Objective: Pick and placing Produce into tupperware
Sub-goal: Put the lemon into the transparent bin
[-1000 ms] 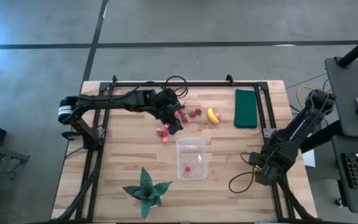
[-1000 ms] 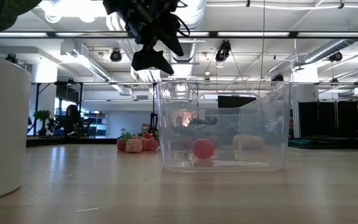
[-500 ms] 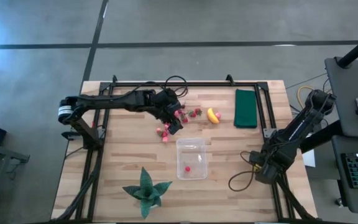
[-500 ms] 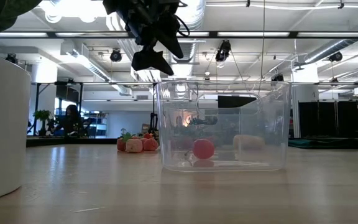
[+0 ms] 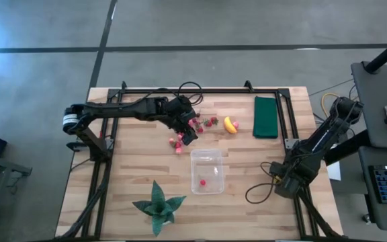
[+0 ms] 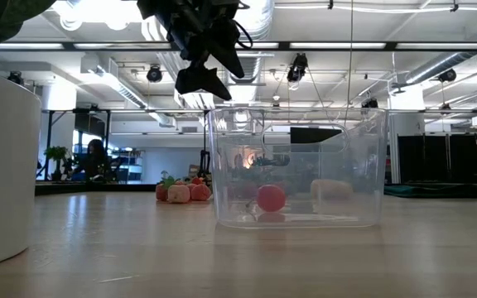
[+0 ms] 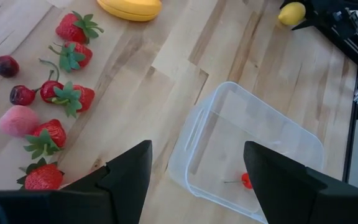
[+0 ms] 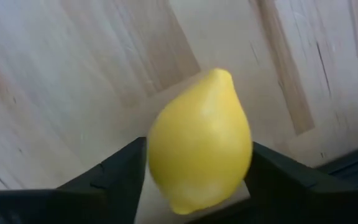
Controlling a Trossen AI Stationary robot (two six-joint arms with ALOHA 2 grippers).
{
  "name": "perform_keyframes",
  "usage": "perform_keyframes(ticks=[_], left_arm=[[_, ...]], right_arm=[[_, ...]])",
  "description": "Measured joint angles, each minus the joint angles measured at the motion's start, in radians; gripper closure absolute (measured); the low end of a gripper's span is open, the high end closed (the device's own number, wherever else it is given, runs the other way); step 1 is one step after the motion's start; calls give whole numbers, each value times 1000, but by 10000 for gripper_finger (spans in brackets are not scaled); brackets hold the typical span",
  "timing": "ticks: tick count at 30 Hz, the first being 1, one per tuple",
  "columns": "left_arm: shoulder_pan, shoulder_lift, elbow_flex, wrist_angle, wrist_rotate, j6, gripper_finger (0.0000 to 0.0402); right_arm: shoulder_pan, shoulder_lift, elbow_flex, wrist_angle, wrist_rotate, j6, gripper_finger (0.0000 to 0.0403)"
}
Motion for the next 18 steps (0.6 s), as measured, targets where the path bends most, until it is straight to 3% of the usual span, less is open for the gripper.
perform_keyframes(ticks=[5,18], left_arm=[[0,0,0,0,0,0,162],[0,0,0,0,0,-3,162]], right_arm=[[0,0,0,0,0,3,208],[-2,-2,34,-3,89,139,204]])
